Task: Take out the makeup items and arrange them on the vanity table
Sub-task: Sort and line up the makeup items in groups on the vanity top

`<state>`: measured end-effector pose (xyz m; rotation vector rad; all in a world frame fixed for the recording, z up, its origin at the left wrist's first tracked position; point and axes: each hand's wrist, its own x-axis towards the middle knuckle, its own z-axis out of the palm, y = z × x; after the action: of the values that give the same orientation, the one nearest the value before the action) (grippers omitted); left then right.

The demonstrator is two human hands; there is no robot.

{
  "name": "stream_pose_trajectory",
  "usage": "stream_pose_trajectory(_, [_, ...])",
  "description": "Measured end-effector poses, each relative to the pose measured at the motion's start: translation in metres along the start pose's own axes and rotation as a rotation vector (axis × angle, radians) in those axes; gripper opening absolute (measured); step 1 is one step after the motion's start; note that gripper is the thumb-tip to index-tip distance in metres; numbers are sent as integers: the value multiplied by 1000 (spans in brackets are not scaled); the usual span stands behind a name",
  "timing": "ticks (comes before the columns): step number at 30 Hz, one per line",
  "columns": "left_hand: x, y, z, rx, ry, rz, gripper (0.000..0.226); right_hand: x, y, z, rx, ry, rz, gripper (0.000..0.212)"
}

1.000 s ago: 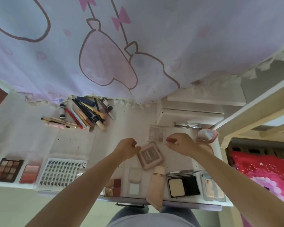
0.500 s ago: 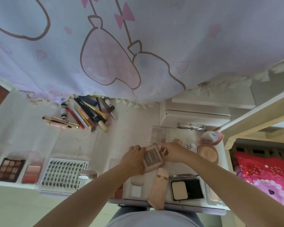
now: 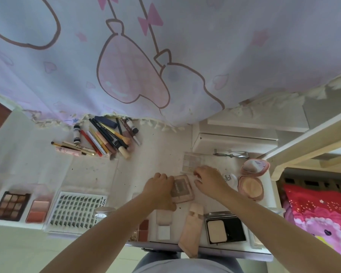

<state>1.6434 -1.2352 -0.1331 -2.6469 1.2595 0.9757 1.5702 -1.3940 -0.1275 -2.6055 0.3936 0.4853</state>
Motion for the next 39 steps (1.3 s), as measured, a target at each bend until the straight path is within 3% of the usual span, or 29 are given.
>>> stream_pose_trajectory(2, [0, -8, -14, -61, -67, -34, 61, 11, 4, -1, -169, 27, -110, 38])
stream_pose_trajectory(5, [0, -22, -33, -151, -125, -89, 58, 27, 3, -2, -307, -87, -120, 57])
stream_pose_trajectory(9, [0, -39, -41, -305, -110, -186, 57, 37, 2, 2, -415, -48, -121, 45])
stream_pose_trajectory(17, [-1, -61, -41, -614, -84, -272, 48, 36, -1, -4, -379, -138, -147, 44])
stream_pose_trajectory(23, [2, -59, -49, -855, -94, -540, 55, 29, -1, -5, -346, -193, -209, 47])
stream_pose_trajectory(27, [9, -57, -44, -903, -43, -648, 50, 24, -1, -5, -118, -215, -126, 51])
stream_pose_trajectory(30, [18, -56, -38, -818, 39, -602, 26, 20, -1, -7, 65, -192, -30, 47])
stream_pose_trajectory(35, [16, -52, -35, -665, 93, -484, 19, 16, -1, -8, 162, -175, -25, 47])
stream_pose_trajectory(37, [11, -47, -32, -637, 104, -291, 33, 14, -2, -11, 239, -172, -26, 46])
stream_pose_trajectory(39, [5, -39, -29, -758, 28, -52, 52, 11, -6, -16, 303, -197, -41, 46])
